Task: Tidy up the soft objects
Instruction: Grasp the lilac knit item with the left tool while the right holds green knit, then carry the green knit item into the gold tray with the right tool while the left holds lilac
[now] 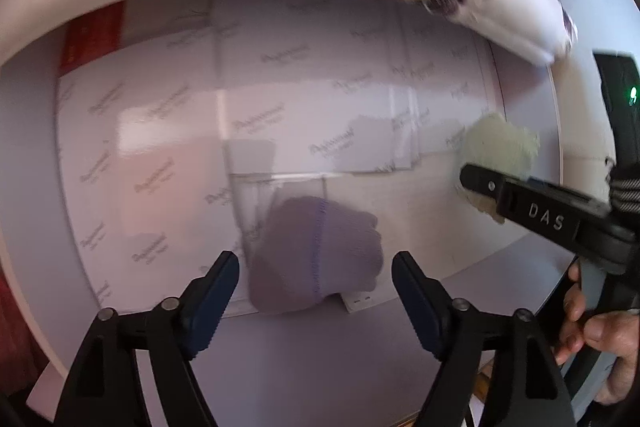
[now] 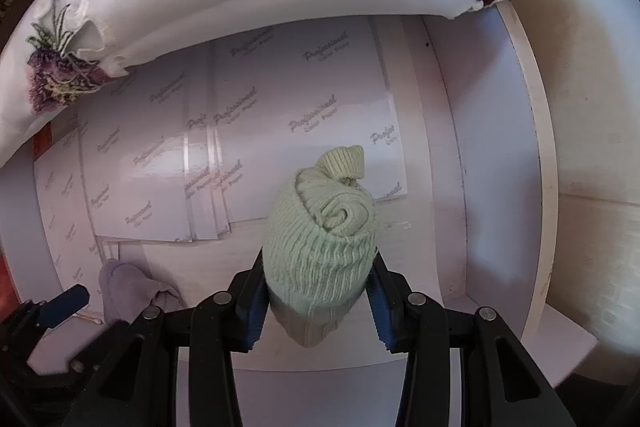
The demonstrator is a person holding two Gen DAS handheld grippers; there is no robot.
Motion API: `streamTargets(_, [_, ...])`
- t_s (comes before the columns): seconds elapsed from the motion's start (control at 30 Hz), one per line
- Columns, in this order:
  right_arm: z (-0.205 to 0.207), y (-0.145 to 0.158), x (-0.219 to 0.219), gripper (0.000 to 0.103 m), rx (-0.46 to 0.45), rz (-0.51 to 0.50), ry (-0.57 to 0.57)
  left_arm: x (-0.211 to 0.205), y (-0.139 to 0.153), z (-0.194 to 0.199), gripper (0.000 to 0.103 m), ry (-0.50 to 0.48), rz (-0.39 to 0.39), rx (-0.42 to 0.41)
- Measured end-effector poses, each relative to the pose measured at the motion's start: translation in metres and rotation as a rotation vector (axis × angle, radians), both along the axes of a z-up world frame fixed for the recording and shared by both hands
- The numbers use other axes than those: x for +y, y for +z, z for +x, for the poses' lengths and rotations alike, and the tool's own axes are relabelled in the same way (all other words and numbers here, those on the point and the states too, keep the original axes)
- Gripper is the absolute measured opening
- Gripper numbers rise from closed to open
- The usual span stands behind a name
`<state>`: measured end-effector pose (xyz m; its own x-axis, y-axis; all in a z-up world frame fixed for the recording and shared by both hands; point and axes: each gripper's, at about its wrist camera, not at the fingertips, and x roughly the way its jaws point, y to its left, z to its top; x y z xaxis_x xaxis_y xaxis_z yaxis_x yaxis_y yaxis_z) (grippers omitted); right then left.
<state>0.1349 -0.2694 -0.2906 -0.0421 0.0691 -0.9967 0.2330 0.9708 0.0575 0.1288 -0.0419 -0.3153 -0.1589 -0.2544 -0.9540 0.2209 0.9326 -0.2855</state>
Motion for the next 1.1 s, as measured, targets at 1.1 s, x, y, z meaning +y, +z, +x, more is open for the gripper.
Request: streamTargets(1.1, [-0.009, 0.014, 0.008, 0.044, -0.050, -0.032, 0.064, -0.020, -0.042, 0.001, 0.073, -0.022, 0.119, 0.063])
